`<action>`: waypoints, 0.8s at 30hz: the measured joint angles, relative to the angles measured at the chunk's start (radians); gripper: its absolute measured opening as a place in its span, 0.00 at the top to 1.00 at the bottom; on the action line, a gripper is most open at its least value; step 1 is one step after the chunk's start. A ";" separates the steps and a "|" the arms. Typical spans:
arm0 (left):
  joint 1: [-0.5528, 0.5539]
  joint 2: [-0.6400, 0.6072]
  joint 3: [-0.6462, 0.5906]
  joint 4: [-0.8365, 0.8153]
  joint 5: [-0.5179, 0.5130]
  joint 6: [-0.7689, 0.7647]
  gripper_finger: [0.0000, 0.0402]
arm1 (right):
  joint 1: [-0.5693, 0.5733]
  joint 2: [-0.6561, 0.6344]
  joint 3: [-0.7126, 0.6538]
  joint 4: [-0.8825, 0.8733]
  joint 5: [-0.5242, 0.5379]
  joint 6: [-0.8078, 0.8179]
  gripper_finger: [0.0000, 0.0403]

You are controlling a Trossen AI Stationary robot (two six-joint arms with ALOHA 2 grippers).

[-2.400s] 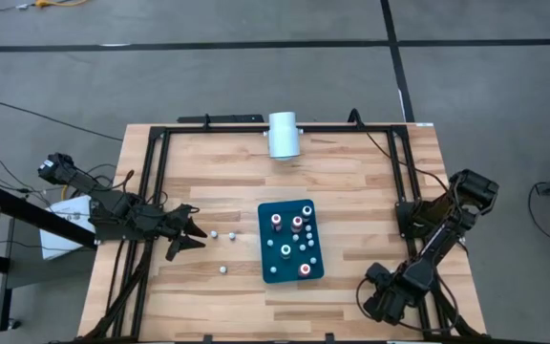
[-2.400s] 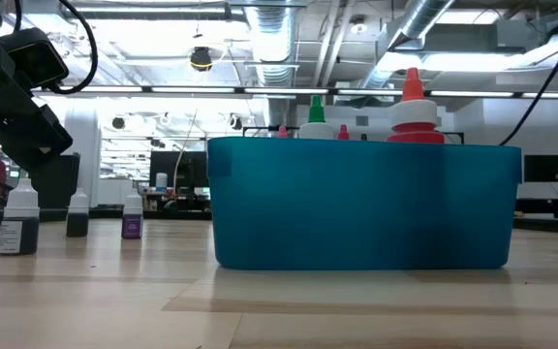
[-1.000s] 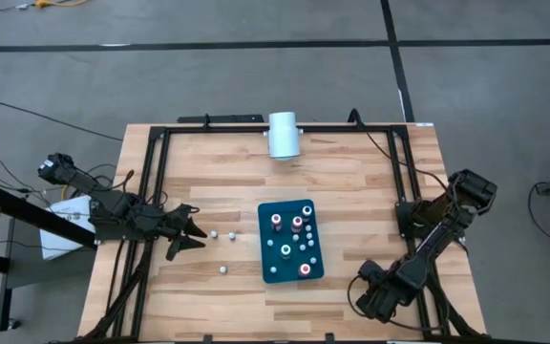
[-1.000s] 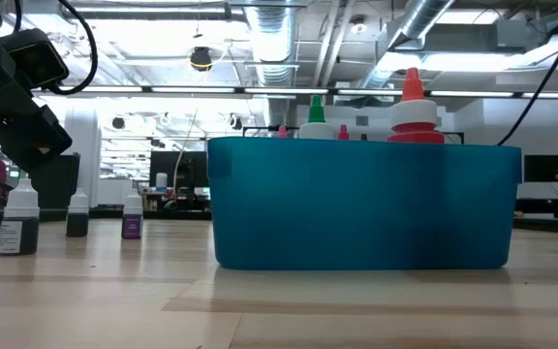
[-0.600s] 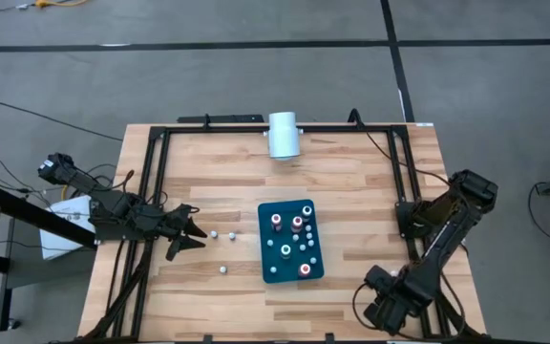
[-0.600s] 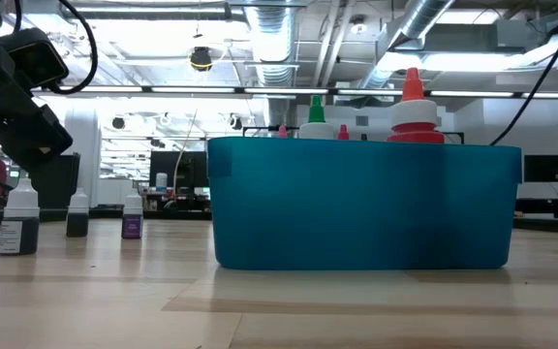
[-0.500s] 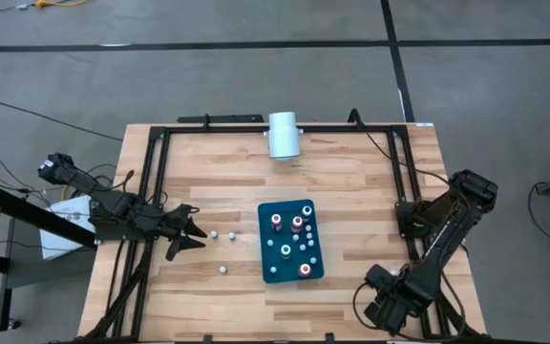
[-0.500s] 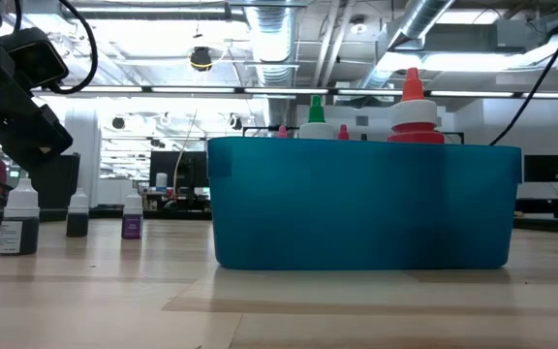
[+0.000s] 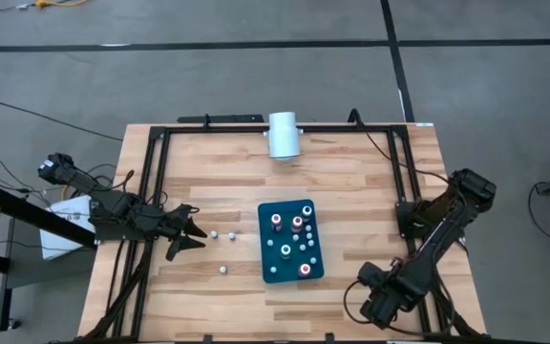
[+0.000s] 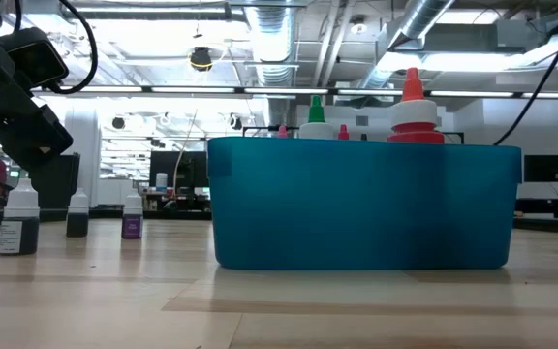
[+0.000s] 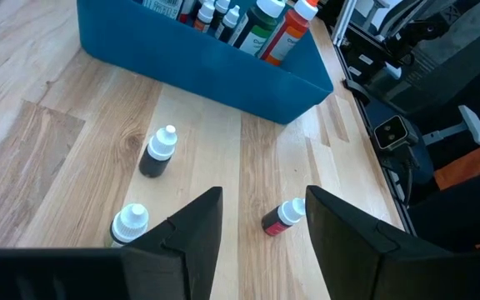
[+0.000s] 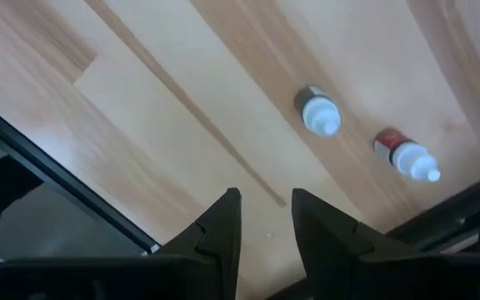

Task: Pick & Place food coloring
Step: Put the right small green food coloring bottle into the blue bin

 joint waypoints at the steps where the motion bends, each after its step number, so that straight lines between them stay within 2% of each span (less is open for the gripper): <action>1: 0.000 0.000 0.000 0.000 0.000 0.000 0.59 | -0.007 0.000 0.000 -0.001 0.000 -0.012 0.75; 13: 0.000 0.000 0.000 0.000 0.000 0.000 0.59 | -0.037 -0.001 0.000 -0.009 0.029 -0.108 0.74; 24: 0.000 0.000 0.000 0.000 0.000 0.007 0.59 | -0.025 -0.002 -0.025 -0.028 0.074 -0.117 0.45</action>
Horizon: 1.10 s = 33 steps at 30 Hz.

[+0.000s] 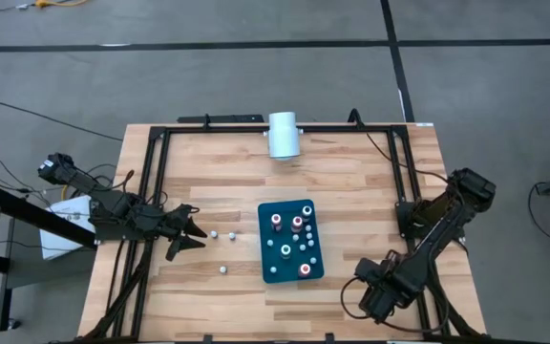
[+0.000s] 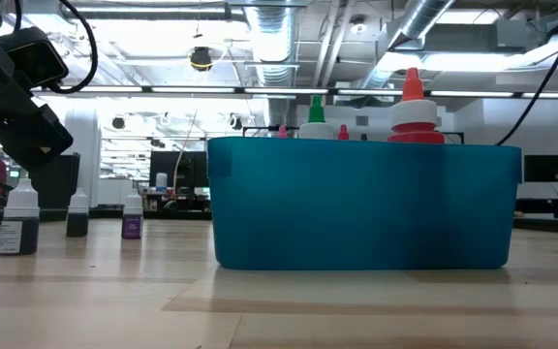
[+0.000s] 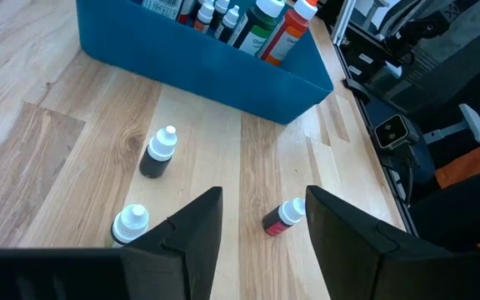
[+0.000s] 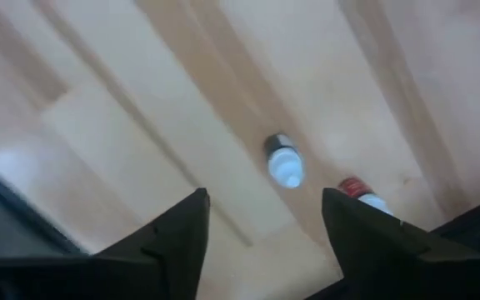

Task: Pick & Place food coloring
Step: Put the right small green food coloring bottle into the blue bin

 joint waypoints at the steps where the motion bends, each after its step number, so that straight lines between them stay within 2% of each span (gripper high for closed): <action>1: 0.000 0.000 0.000 0.000 0.000 0.000 0.59 | 0.006 0.000 -0.008 0.000 0.004 0.000 0.43; 5: 0.000 0.000 0.000 0.000 0.000 0.000 0.59 | 0.034 0.000 -0.020 0.000 0.012 0.000 0.39; 16: 0.000 0.000 0.000 0.000 0.000 -0.001 0.59 | 0.115 0.000 -0.021 -0.010 0.135 0.000 0.39; 27: 0.000 0.000 0.000 -0.001 0.000 0.015 0.59 | 0.105 0.000 -0.024 0.048 0.159 0.003 0.39; 33: 0.000 0.000 0.000 -0.001 0.000 0.029 0.59 | 0.102 0.001 -0.089 0.075 0.155 0.046 0.39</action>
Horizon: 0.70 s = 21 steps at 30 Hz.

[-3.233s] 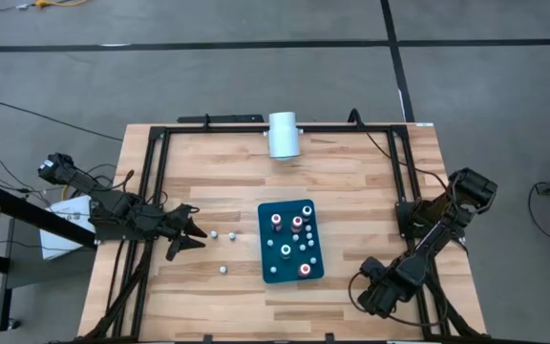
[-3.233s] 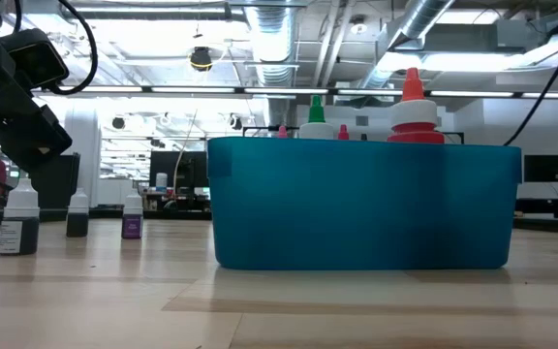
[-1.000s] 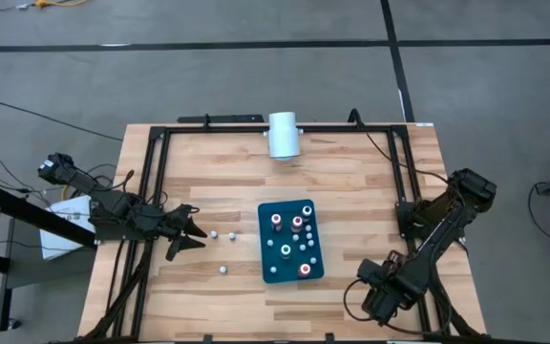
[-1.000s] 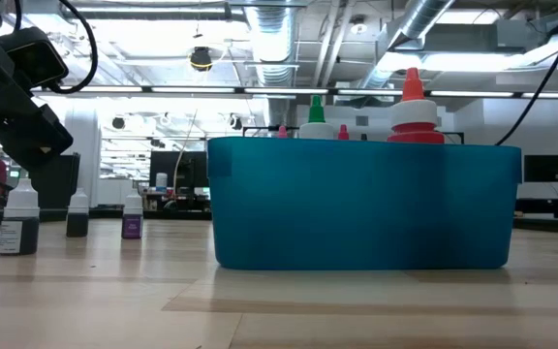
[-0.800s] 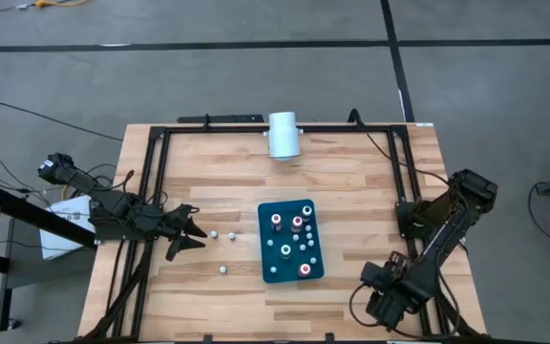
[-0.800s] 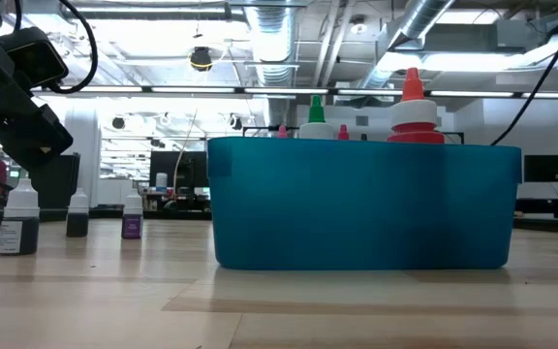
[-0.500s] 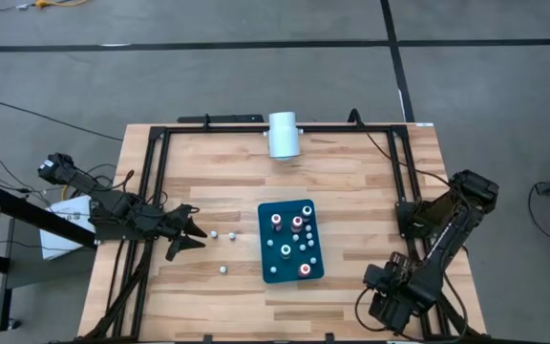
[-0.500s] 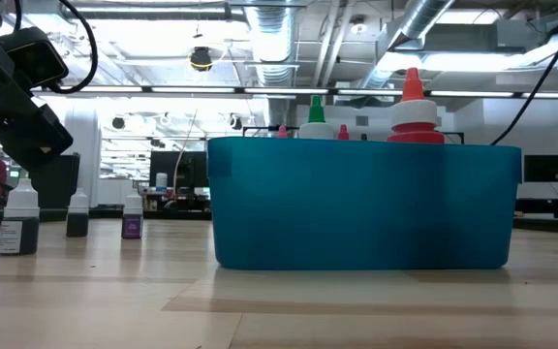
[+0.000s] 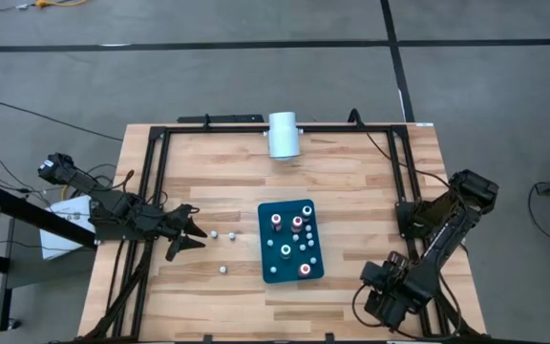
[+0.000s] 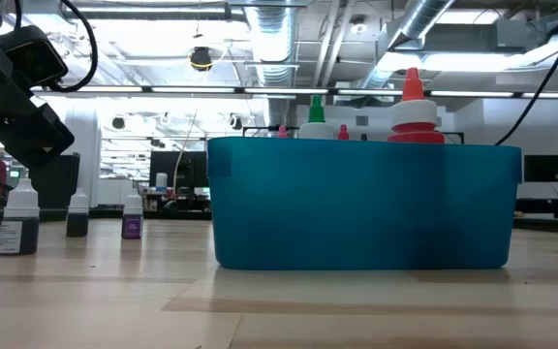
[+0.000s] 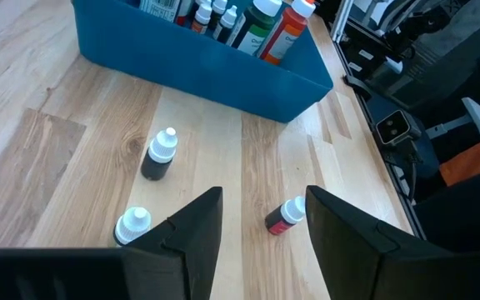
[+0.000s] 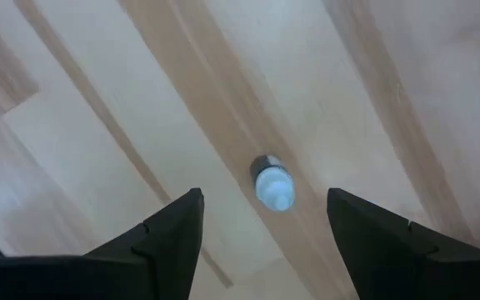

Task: Pick & Place food coloring
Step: Put the right small green food coloring bottle into the blue bin

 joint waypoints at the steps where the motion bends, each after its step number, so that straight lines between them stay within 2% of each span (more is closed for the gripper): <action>1: 0.000 0.000 0.000 0.000 0.000 0.000 0.59 | 0.000 0.000 -0.004 0.009 -0.008 -0.001 0.39; 8: 0.000 0.000 0.000 0.000 0.000 -0.002 0.59 | 0.000 0.000 -0.005 0.014 0.005 -0.001 0.39; 13: 0.000 0.000 0.000 -0.001 0.000 -0.003 0.59 | 0.000 0.000 -0.046 0.094 0.005 0.001 0.39; 21: 0.000 0.000 0.000 -0.002 0.001 -0.006 0.59 | 0.002 0.000 -0.067 0.086 0.010 0.009 0.39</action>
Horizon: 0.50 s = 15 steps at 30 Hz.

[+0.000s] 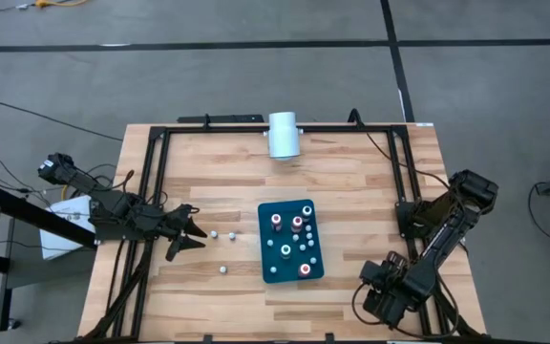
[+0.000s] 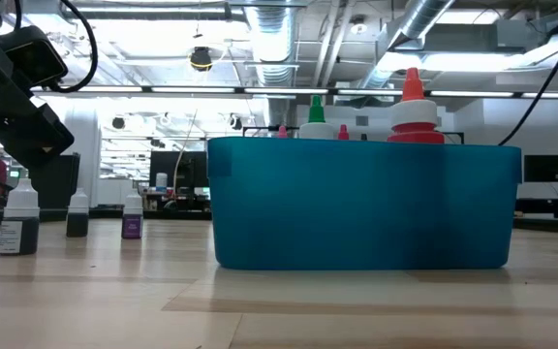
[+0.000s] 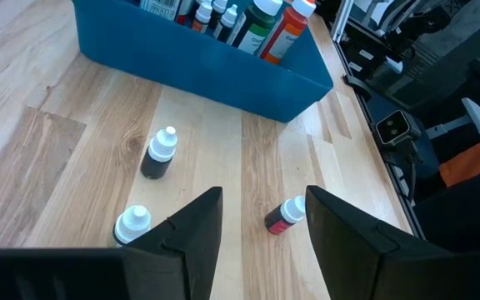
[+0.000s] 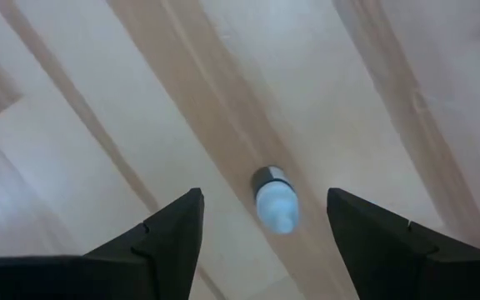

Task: Pick & Place food coloring
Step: Put the right small green food coloring bottle into the blue bin

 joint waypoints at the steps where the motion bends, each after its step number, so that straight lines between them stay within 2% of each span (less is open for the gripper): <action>1: 0.000 0.000 0.000 0.000 0.000 0.000 0.59 | 0.000 0.000 0.000 0.003 0.000 -0.001 0.39; 7: 0.000 0.000 0.000 -0.003 0.000 0.000 0.59 | 0.000 0.000 0.000 0.007 0.000 -0.001 0.40; 15: 0.000 0.000 0.000 -0.006 0.000 0.000 0.59 | 0.000 0.000 -0.026 0.065 -0.003 0.007 0.46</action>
